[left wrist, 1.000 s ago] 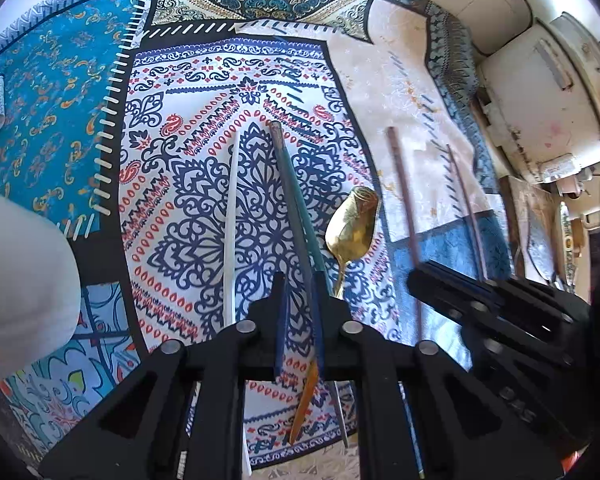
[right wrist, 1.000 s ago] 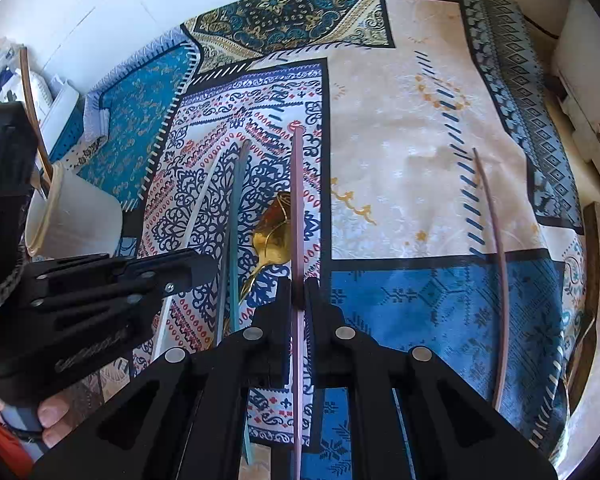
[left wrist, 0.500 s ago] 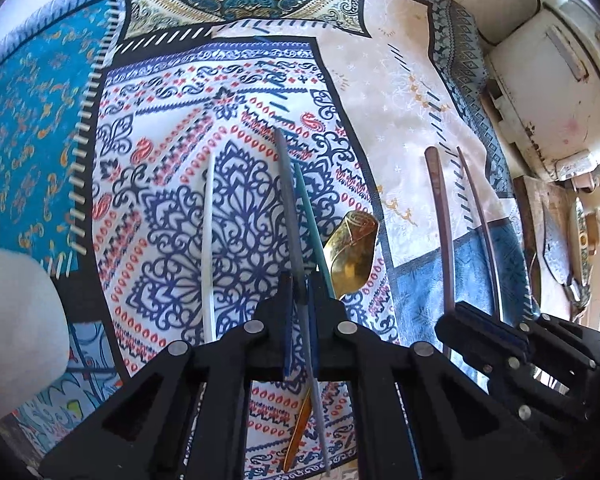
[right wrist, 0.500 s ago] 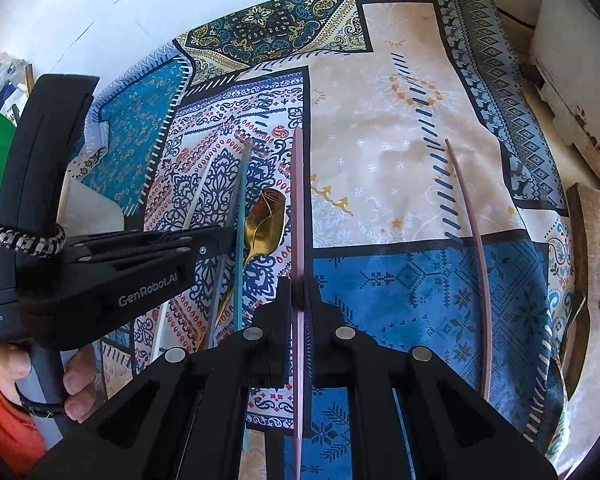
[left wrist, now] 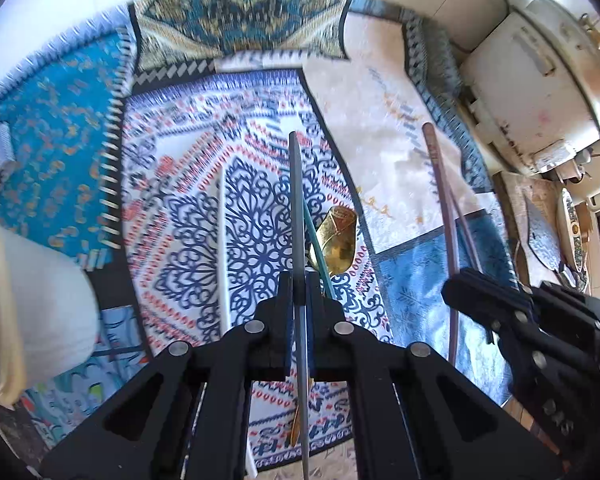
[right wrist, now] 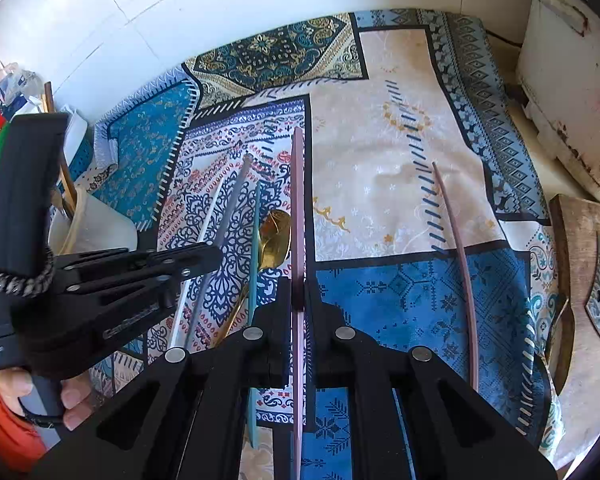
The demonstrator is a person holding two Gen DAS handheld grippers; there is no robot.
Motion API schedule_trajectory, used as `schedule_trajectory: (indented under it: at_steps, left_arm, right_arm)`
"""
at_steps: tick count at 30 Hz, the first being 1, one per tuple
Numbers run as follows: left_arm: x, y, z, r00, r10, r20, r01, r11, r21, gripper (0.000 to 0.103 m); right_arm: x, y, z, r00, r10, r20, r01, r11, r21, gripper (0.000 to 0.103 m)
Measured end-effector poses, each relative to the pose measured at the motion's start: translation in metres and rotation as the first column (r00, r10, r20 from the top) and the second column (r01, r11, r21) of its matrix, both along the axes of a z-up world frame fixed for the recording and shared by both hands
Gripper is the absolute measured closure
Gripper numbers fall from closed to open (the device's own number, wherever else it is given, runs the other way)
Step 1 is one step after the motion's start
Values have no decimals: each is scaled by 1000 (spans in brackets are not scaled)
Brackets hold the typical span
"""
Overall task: Organize utensils
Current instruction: 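Lift both held sticks and carry them over the white cup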
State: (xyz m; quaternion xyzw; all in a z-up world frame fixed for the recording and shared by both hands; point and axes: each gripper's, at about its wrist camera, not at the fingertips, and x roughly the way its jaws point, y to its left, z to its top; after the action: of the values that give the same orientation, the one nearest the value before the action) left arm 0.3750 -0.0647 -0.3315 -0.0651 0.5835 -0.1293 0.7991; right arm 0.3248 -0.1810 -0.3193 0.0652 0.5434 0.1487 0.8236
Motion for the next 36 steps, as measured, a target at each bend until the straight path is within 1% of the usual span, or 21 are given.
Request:
schedule_trajectory:
  at_steps: [3, 7, 10, 16, 22, 27, 33, 36]
  left_arm:
    - [-11, 5, 18, 999, 4, 47, -4, 1000, -4, 99]
    - [-29, 19, 48, 991, 17, 132, -18, 1000, 6, 99]
    - [-41, 31, 72, 979, 33, 199, -37, 999, 17, 99]
    - [-58, 58, 111, 951, 77, 300, -81, 997, -1, 99]
    - [-69, 91, 143, 914, 146, 379, -148, 989, -24, 99]
    - [-73, 121, 166, 875, 203, 440, -210, 977, -34, 99]
    - [-72, 153, 183, 831, 255, 493, -262, 963, -58, 99]
    - [-67, 164, 187, 814, 277, 510, -281, 957, -71, 99]
  right_arm:
    - [-2, 3, 8, 1000, -5, 20, 5, 1000, 3, 97]
    - [-4, 10, 22, 998, -7, 57, 7, 1000, 8, 97]
    - [-5, 18, 34, 996, -2, 91, 1, 1000, 11, 97]
    - [-5, 41, 62, 986, 24, 168, -27, 999, 16, 97]
    - [-2, 68, 86, 968, 64, 244, -72, 997, 24, 97]
    - [4, 93, 102, 951, 98, 294, -114, 993, 38, 97]
    - [16, 122, 119, 931, 125, 342, -157, 986, 65, 97]
    - [24, 137, 126, 921, 137, 364, -175, 982, 74, 97]
